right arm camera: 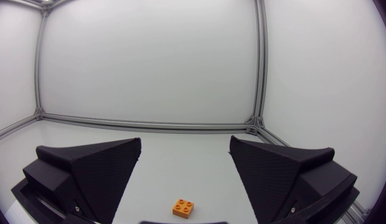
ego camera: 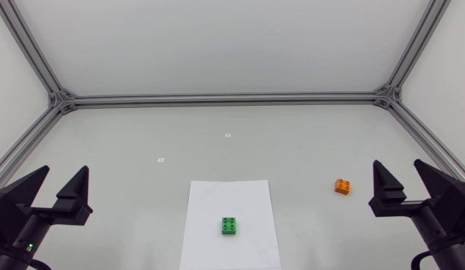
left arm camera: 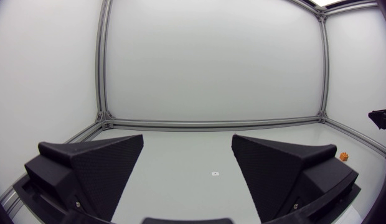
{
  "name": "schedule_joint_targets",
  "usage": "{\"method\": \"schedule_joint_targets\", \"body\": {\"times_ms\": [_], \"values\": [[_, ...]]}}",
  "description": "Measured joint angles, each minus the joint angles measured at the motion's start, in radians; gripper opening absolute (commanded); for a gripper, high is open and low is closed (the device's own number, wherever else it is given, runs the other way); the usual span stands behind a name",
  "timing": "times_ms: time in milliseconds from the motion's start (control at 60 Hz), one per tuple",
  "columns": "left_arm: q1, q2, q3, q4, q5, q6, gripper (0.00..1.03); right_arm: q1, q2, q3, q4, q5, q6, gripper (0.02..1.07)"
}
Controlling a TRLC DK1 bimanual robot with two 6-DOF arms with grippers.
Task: Pick up the orange 2x2 brick with the right arm and stack it on top of the green 2x2 brick in the center
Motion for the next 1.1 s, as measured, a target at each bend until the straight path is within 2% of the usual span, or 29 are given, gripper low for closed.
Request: {"method": "schedule_joint_targets", "body": {"times_ms": [533,717,983,1100], "values": [[0.0,0.0,0.0,0.0,0.0,0.0,0.99,0.0,0.0,0.003,0.0,0.0,0.0,1.03],[0.0,0.0,0.0,0.0,0.0,0.0,0.99,0.0,0.014,0.086,-0.026,0.0,0.0,1.03],[0.0,0.0,0.0,0.0,0.0,0.0,0.99,0.001,0.237,0.284,-0.033,0.0,0.0,1.03],[0.0,0.0,0.0,0.0,0.0,0.0,0.99,0.001,0.371,0.388,-0.085,0.0,0.0,1.03]]}}
